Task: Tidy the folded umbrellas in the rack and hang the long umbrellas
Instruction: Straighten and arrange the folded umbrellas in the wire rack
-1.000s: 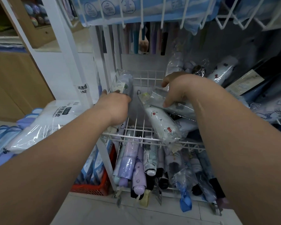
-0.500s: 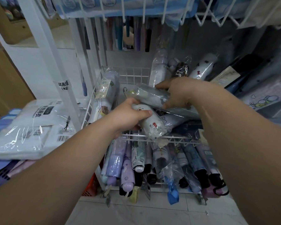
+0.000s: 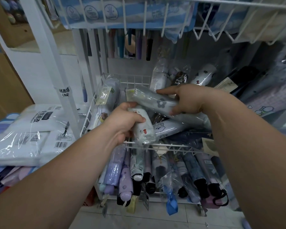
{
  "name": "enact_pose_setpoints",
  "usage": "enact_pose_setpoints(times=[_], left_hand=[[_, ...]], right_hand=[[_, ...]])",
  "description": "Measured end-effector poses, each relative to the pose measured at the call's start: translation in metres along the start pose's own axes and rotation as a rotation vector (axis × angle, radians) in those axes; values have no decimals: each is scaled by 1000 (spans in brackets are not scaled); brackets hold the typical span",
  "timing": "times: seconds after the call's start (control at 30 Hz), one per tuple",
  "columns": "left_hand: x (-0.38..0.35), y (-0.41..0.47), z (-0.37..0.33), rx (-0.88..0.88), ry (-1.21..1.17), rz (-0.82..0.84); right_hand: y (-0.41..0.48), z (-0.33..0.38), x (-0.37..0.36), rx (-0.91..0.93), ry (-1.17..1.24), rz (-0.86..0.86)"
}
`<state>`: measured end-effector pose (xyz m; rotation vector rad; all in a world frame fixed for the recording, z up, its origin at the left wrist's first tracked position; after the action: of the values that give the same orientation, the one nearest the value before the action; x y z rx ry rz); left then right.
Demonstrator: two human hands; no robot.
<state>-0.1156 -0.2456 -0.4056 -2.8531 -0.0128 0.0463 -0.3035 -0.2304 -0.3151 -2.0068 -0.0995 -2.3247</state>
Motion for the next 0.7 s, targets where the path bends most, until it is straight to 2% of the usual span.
enact_pose_setpoints(times=[0.13,0.3,0.43,0.5,0.6,0.7], left_hand=[[18,2,-10,-104,75,-27],[38,15,-23,-244,155,-89],[42,21,-26,-347,356,-147],[40,22,-24,-380,496,-154],[37,26,-23,-470,836,-140],[34,33,-23,-484,1083,-80]], right_hand=[[4,2,2,-5,173,-107],[17,21,-13,-49,482,-347],[31,36,-43,-148,748,-377],[36,37,-57,-197,834,-398],[38,32,-71,-269,945,-448],[36,28,-78,-260,936,-467]])
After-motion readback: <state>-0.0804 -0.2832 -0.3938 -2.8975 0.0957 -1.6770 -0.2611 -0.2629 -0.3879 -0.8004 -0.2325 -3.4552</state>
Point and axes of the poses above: each hand's wrist, its own y-axis towards the middle knuckle, its own x-axis out of the back of the hand, z = x × y, the point moved 1 cm from there along y, towards the middle knuckle, and after that the axes turned 10 degrees about -z, right-handed, at the moved point
